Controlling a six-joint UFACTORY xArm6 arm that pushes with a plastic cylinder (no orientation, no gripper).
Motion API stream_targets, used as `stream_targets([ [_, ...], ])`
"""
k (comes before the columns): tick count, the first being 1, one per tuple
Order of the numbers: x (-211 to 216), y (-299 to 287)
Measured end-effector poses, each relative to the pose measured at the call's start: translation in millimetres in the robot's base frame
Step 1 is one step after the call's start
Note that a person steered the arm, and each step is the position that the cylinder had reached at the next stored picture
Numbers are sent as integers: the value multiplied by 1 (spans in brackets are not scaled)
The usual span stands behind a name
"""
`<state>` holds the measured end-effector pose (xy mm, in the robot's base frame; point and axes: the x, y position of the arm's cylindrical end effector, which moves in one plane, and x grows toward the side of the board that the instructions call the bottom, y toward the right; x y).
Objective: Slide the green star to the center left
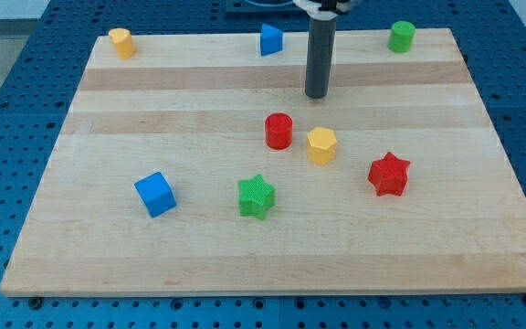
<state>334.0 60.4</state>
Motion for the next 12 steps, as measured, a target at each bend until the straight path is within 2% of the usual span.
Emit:
stream_targets([
  [2, 15, 17],
  [3, 21, 53],
  [4, 30, 114],
  [5, 90, 195],
  [6, 184, 233],
  [7, 222, 203],
  [10, 213, -3],
  [12, 189, -56],
])
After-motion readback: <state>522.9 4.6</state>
